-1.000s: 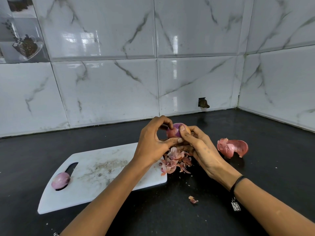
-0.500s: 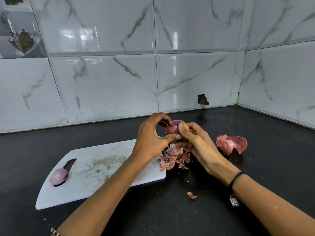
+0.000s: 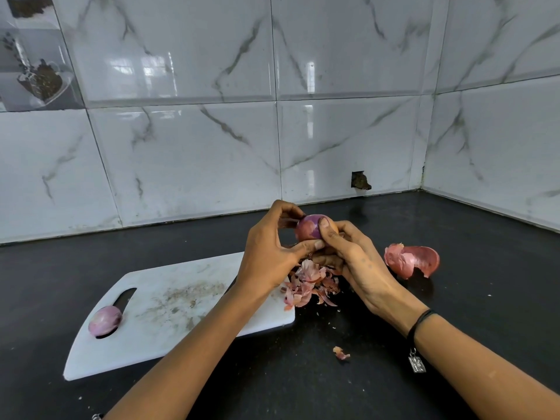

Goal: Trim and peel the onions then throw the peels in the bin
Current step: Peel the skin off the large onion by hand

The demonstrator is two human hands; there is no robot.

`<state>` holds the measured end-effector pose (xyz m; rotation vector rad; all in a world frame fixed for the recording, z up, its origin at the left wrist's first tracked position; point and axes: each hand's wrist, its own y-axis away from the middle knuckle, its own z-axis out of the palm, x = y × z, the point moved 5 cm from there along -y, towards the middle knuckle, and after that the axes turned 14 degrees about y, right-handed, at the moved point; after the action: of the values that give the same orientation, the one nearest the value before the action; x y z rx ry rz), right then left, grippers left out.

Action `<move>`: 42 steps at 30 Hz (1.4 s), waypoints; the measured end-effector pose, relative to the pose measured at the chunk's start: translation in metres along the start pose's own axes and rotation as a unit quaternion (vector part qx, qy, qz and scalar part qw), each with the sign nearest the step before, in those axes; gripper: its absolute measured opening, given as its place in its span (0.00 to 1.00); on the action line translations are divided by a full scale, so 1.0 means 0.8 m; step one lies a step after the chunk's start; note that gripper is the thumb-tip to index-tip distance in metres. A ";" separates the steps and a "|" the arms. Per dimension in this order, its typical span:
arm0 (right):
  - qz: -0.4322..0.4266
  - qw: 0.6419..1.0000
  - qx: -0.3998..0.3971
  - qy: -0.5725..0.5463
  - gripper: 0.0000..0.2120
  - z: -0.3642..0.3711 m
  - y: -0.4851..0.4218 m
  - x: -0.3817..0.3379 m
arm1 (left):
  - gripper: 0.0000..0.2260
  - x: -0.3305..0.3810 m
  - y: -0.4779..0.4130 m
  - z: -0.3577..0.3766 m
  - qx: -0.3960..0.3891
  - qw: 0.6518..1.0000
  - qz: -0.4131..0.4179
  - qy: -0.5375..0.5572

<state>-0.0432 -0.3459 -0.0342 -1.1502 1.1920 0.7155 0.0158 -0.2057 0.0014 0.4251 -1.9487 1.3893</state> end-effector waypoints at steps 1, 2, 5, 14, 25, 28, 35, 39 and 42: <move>0.000 1.000 0.001 0.000 0.18 0.000 0.000 0.000 | 0.21 0.001 0.000 0.000 -0.004 1.000 0.002 0.003; 0.000 1.000 0.002 0.001 0.18 -0.001 0.000 -0.001 | 0.21 0.002 0.000 0.000 -0.007 1.000 0.005 0.004; 0.000 1.000 0.004 0.008 0.19 -0.001 0.000 -0.001 | 0.19 0.003 0.000 0.000 -0.010 1.000 0.008 0.012; 0.007 1.000 0.007 -0.004 0.19 -0.002 0.001 -0.001 | 0.12 0.001 0.000 -0.003 -0.030 0.998 -0.030 0.050; 0.013 1.000 0.008 -0.005 0.17 -0.001 0.000 0.002 | 0.06 -0.004 -0.004 -0.008 -0.028 0.997 -0.041 0.059; 0.015 1.000 0.008 -0.002 0.15 -0.001 0.000 0.003 | 0.06 -0.004 -0.003 -0.010 -0.023 0.996 -0.044 0.068; 0.010 1.000 0.006 0.026 0.14 -0.003 -0.002 0.007 | 0.04 -0.013 -0.004 -0.011 -0.018 0.994 -0.059 0.086; 0.005 0.999 0.031 0.018 0.18 -0.009 -0.004 0.008 | 0.08 -0.008 0.003 0.008 -0.064 0.995 -0.059 0.051; -0.010 0.999 0.026 0.033 0.20 -0.010 -0.003 0.006 | 0.06 -0.013 -0.001 0.003 -0.037 0.994 -0.072 0.076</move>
<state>-0.0424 -0.3547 -0.0377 -1.1480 1.2458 0.6323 0.0226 -0.2092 -0.0058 0.4044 -1.8029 1.2185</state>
